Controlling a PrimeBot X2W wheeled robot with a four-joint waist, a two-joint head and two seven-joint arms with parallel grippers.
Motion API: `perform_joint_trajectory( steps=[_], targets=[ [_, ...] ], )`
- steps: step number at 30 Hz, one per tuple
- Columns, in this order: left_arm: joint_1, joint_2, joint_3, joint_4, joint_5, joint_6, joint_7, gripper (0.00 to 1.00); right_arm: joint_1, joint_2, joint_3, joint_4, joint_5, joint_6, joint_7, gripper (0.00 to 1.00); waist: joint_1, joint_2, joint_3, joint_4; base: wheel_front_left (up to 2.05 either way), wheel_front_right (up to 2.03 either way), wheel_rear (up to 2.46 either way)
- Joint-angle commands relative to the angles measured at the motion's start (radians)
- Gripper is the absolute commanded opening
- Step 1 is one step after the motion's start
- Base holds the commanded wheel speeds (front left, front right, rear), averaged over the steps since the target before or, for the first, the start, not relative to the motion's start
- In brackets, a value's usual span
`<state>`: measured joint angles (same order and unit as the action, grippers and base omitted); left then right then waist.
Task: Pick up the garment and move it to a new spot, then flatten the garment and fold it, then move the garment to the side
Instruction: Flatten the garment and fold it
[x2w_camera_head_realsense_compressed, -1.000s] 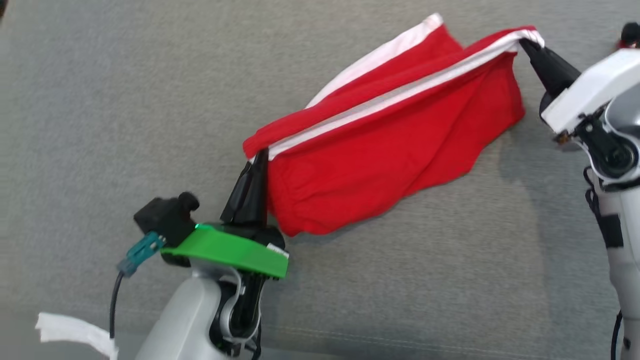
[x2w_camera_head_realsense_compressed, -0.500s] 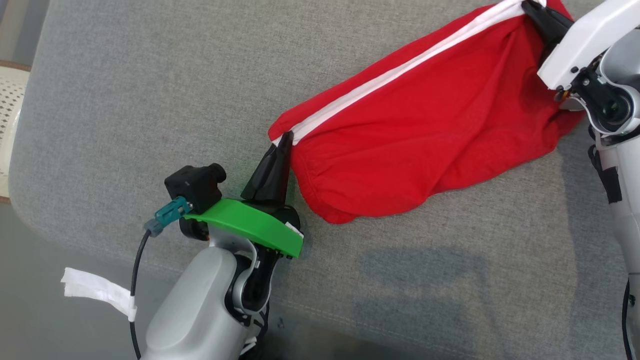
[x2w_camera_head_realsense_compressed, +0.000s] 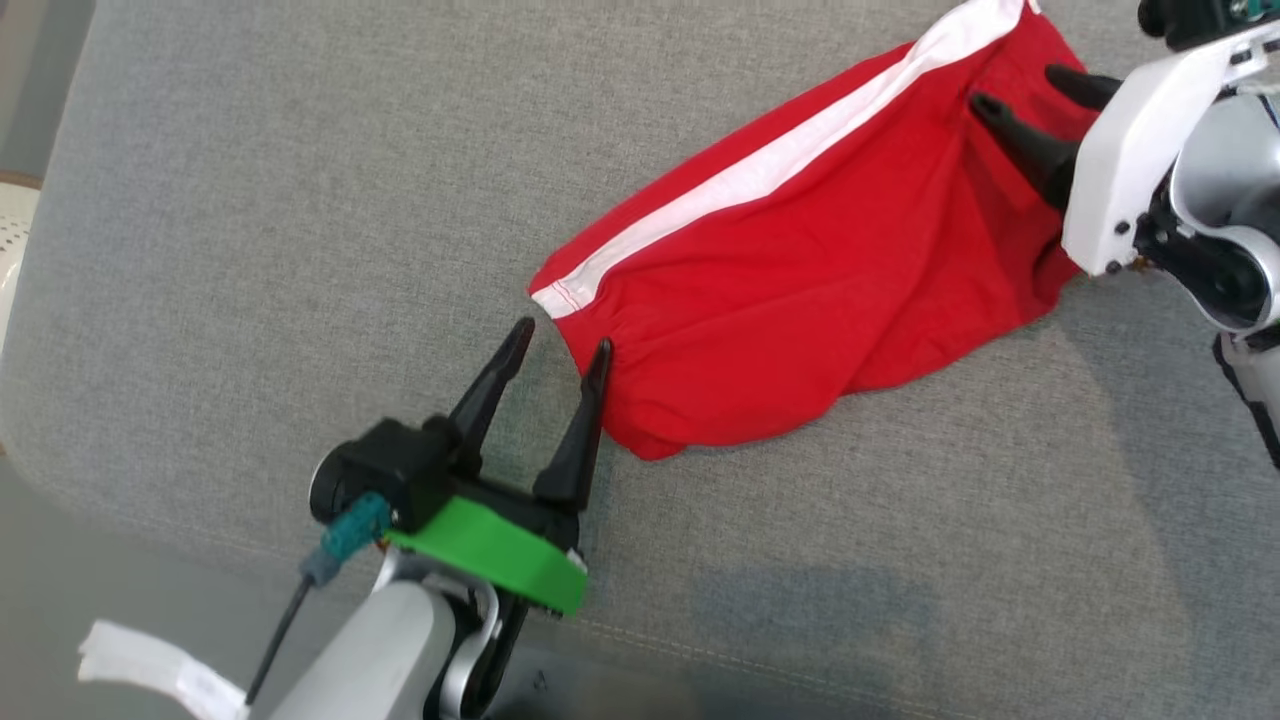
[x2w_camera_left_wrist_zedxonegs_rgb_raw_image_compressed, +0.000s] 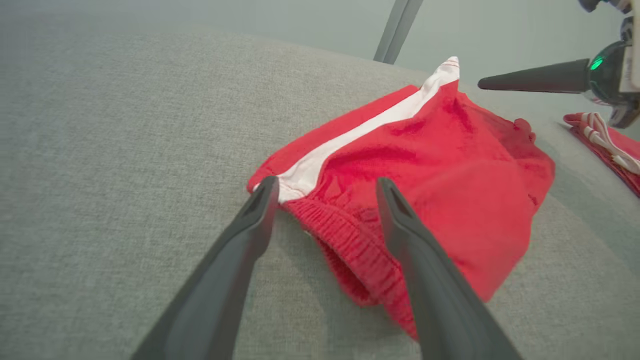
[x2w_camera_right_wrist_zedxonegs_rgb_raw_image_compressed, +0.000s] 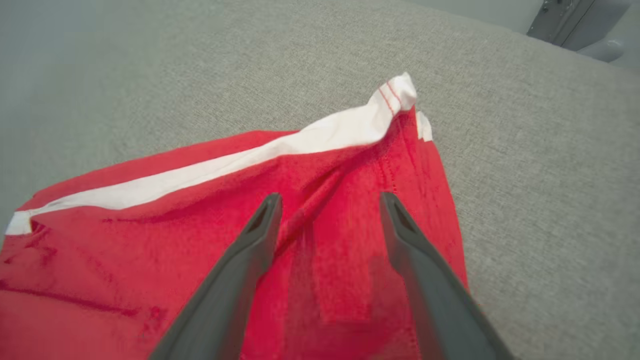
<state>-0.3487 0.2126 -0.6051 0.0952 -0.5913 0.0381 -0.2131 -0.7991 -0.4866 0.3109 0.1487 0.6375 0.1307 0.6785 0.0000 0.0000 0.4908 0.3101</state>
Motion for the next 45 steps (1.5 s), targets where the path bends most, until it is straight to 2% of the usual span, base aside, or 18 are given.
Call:
perform_joint_trajectory(
  steps=[1, 6, 11, 16, 19, 20, 21, 23, 30, 39, 45],
  targets=[
    [0.024, 0.012, -0.003, -0.012, 0.019, 0.013, -0.006, 1.00, 0.007, -0.012, 0.004, -0.015, -0.023, 0.000, 0.008, 1.00, 0.0000, 0.0000, -0.013, -0.008, 0.00, 0.00, 0.00],
    [0.077, 0.003, -0.005, -0.057, 0.041, 0.052, -0.027, 1.00, 0.026, -0.046, -0.007, 0.004, -0.125, 0.000, 0.035, 1.00, 0.0000, 0.0000, -0.007, 0.021, 0.00, 0.00, 0.00],
    [0.098, -0.031, 0.013, -0.074, 0.054, 0.061, -0.045, 1.00, 0.032, -0.060, -0.025, 0.066, -0.223, 0.000, 0.047, 1.00, 0.0000, 0.0000, 0.013, 0.061, 0.00, 0.00, 0.00],
    [0.113, -0.061, 0.039, -0.057, 0.070, 0.040, -0.053, 1.00, 0.032, -0.067, -0.035, 0.132, -0.290, 0.000, 0.046, 1.00, 0.0000, 0.0000, 0.026, 0.093, 0.00, 0.00, 0.00],
    [0.118, -0.079, 0.066, -0.050, 0.082, 0.025, -0.052, 1.00, 0.039, -0.032, -0.058, 0.187, -0.284, 0.000, 0.049, 1.00, 0.0000, 0.0000, 0.020, 0.097, 0.00, 0.00, 0.00],
    [0.123, -0.085, 0.077, -0.048, 0.087, 0.020, -0.052, 1.00, 0.040, -0.020, -0.065, 0.204, -0.280, 0.000, 0.052, 0.58, 0.0000, 0.0000, 0.016, 0.095, 0.00, 0.00, 0.00],
    [0.130, -0.087, 0.087, -0.046, 0.094, 0.014, -0.052, 1.00, 0.046, -0.006, -0.069, 0.218, -0.268, 0.000, 0.055, 0.00, 0.0000, 0.0000, 0.009, 0.091, 0.00, 0.00, 0.00],
    [0.141, -0.091, 0.110, -0.041, 0.105, 0.002, -0.052, 1.00, 0.063, 0.021, -0.082, 0.232, -0.240, 0.000, 0.054, 0.00, 0.0000, 0.0000, -0.011, 0.075, 0.00, 0.00, 0.00],
    [0.197, -0.080, 0.183, -0.026, 0.174, -0.055, -0.052, 1.00, 0.140, 0.121, -0.255, 0.209, -0.122, 0.000, -0.036, 0.00, 0.0000, 0.0000, -0.125, -0.029, 0.00, 0.00, 0.00],
    [0.286, -0.077, 0.252, -0.048, 0.261, -0.101, -0.052, 1.00, 0.327, 0.118, -0.451, 0.144, -0.052, -0.001, -0.054, 0.00, 0.0000, 0.0000, -0.217, -0.131, 0.00, 0.00, 0.00],
    [0.333, -0.096, 0.277, -0.048, 0.272, -0.121, -0.052, 1.00, 0.355, 0.133, -0.564, 0.111, -0.053, 0.000, -0.064, 0.00, 0.0000, 0.0000, -0.243, -0.143, 0.00, 0.00, 0.00]
  ],
)
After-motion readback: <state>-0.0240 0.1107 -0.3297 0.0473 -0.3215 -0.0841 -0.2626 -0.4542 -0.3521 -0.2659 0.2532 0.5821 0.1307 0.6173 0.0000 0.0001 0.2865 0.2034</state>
